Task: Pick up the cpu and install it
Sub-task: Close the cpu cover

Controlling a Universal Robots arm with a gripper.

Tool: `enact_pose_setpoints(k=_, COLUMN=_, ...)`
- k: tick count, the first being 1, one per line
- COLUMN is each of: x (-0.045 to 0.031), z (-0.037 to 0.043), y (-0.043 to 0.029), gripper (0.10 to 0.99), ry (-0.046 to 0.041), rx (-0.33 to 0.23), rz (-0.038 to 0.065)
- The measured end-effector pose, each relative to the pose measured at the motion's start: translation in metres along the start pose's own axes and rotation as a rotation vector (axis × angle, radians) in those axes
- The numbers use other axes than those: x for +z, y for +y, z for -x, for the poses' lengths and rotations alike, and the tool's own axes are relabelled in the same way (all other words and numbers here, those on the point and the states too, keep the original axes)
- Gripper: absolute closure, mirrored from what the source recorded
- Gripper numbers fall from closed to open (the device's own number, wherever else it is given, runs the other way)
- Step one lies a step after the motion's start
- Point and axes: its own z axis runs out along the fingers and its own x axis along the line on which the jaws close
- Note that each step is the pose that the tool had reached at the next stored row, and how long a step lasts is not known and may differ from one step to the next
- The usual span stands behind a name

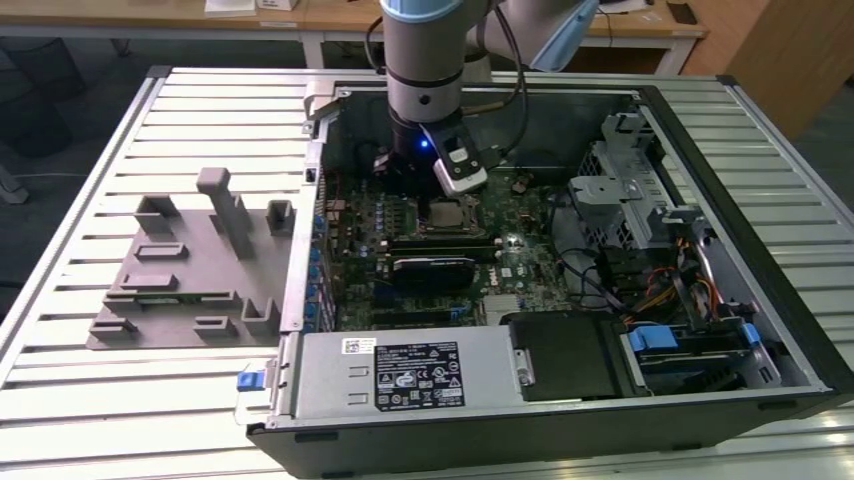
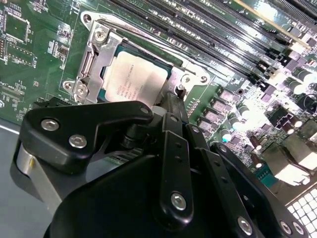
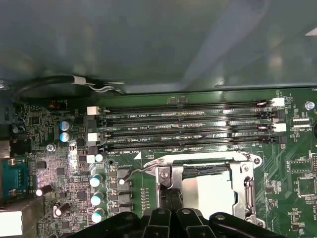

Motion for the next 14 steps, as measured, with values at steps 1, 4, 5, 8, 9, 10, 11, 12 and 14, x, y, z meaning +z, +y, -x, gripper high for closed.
enact_pose_setpoints(k=1, x=0.0002, z=0.0, y=0.0, gripper=0.98, ry=0.0, rx=0.0, rz=0.0)
enact_pose_setpoints(k=4, x=0.0008, z=0.0002, y=0.0001, gripper=0.98, ry=-0.0003, rx=-0.002, rz=0.001)
enact_pose_setpoints(k=5, x=0.0008, z=0.0002, y=0.0001, gripper=0.98, ry=-0.0002, rx=-0.002, rz=0.001)
enact_pose_setpoints(k=8, x=0.0008, z=0.0011, y=0.0001, gripper=0.98, ry=-0.0001, rx=-0.002, rz=0.0)
enact_pose_setpoints(k=9, x=0.0008, z=0.0023, y=0.0002, gripper=0.98, ry=-0.0001, rx=-0.002, rz=0.0)
enact_pose_setpoints(k=10, x=0.0009, z=0.0039, y=0.0003, gripper=0.98, ry=-0.0001, rx=-0.002, rz=0.001)
enact_pose_setpoints(k=11, x=0.001, z=0.0053, y=0.0004, gripper=0.98, ry=0.0001, rx=-0.002, rz=0.0)
enact_pose_setpoints(k=12, x=0.001, z=0.0065, y=0.0005, gripper=0.98, ry=0.0002, rx=-0.002, rz=0.0)
enact_pose_setpoints(k=14, x=0.0011, z=0.0076, y=0.0005, gripper=0.98, ry=0.0003, rx=-0.002, rz=0.0)
